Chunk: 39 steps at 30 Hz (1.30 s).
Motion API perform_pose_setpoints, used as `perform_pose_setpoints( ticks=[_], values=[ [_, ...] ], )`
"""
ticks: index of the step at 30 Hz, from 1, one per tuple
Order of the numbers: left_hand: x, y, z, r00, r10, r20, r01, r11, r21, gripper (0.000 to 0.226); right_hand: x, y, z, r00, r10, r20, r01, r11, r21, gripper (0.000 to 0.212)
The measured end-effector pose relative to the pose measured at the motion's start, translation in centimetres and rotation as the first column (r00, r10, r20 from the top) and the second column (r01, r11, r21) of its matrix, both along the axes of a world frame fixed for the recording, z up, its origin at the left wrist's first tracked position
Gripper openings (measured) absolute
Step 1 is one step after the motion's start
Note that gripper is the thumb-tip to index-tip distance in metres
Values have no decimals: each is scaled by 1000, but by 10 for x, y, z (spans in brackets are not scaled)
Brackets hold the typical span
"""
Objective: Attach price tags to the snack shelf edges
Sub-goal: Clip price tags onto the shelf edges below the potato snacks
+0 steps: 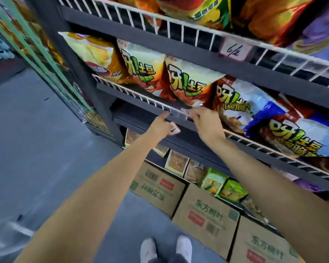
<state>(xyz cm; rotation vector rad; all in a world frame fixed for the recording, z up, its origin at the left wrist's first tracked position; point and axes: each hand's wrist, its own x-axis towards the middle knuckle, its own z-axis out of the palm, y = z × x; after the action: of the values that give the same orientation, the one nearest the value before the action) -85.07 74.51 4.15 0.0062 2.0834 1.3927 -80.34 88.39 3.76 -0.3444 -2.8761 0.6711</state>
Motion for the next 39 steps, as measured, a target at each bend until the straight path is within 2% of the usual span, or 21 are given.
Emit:
perform_pose_setpoints(
  ticks=[7,17,25,35,39],
  values=[
    [-26,10,-30,998,-41,-37,43,998,37,57,-20,-3,-21,1000,-5,0,5,997,83,22],
    [-34,-10,-51,982,-162,-96,160,987,-22,61,-16,-9,-15,988,-142,-53,147,983,106,23],
    [-33,-26,-57,923,-313,-222,271,942,-200,70,-21,-10,-22,977,-112,-183,128,989,78,21],
    [-33,-30,-48,864,-426,-268,325,879,-349,70,-32,-11,-29,963,62,-264,29,944,329,10],
    [-34,-30,-47,863,-430,-264,331,878,-346,71,-35,-19,-37,979,45,-201,38,918,395,12]
  ],
)
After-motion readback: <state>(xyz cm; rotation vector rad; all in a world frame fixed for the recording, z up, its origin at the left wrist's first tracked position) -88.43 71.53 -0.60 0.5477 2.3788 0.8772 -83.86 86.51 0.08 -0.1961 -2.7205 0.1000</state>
